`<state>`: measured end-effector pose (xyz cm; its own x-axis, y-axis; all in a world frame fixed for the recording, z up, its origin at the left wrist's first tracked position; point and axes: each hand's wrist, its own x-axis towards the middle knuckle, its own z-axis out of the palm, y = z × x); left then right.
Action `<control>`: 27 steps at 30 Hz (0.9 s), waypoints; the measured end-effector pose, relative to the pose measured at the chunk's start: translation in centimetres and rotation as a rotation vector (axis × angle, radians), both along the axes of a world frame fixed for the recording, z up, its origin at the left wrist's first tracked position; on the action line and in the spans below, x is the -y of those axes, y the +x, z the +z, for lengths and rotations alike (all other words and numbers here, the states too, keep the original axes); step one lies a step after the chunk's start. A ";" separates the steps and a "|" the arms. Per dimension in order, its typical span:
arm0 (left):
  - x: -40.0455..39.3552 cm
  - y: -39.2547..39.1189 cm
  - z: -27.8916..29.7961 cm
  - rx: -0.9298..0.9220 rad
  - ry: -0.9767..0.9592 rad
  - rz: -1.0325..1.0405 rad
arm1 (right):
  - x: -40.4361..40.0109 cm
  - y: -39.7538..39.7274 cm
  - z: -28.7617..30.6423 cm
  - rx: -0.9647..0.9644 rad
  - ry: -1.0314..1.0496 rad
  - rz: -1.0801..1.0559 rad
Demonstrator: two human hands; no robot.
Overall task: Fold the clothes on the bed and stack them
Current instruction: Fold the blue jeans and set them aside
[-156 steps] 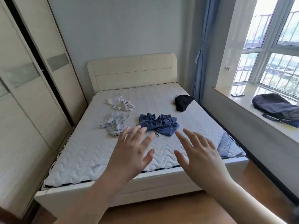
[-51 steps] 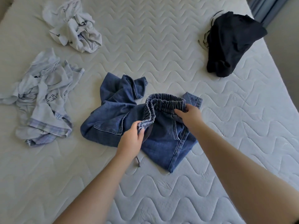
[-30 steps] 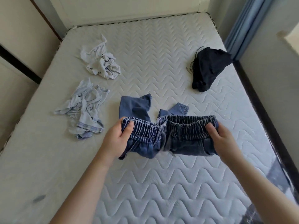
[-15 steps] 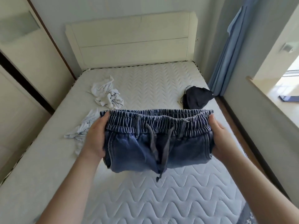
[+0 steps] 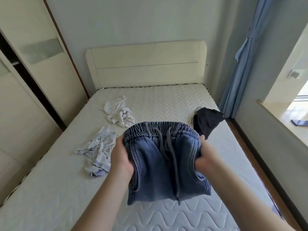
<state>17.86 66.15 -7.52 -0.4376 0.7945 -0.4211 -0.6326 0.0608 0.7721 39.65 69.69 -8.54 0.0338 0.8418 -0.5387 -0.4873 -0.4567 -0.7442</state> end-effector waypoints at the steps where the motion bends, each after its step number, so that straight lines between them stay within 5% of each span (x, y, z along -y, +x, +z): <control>1: -0.2 0.6 -0.2 0.027 0.002 0.039 | 0.0 -0.7 -0.2 -0.060 -0.071 -0.035; 4: 0.1 2.6 -0.1 0.014 -0.036 0.060 | 0.4 -3.0 -0.3 -0.147 -0.214 -0.116; 9: 0.1 5.1 -0.6 -0.097 0.007 0.026 | 2.1 -5.5 -0.3 0.015 -0.019 -0.057; 15: 1.0 5.8 -0.2 -0.634 0.122 -0.130 | 4.1 -6.0 -0.4 0.379 0.464 0.008; 21: -0.2 3.5 -1.9 -0.800 0.168 -0.284 | 3.9 -5.3 -1.7 0.213 0.508 0.327; 27: -0.6 2.0 -1.4 -0.882 0.213 -0.431 | 2.7 -4.1 -3.5 0.306 0.583 0.566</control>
<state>19.87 66.77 -8.91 -0.1820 0.9797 0.0845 0.2142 -0.0444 0.9758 35.58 66.98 -12.06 -0.4006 0.9148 -0.0520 -0.0420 -0.0750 -0.9963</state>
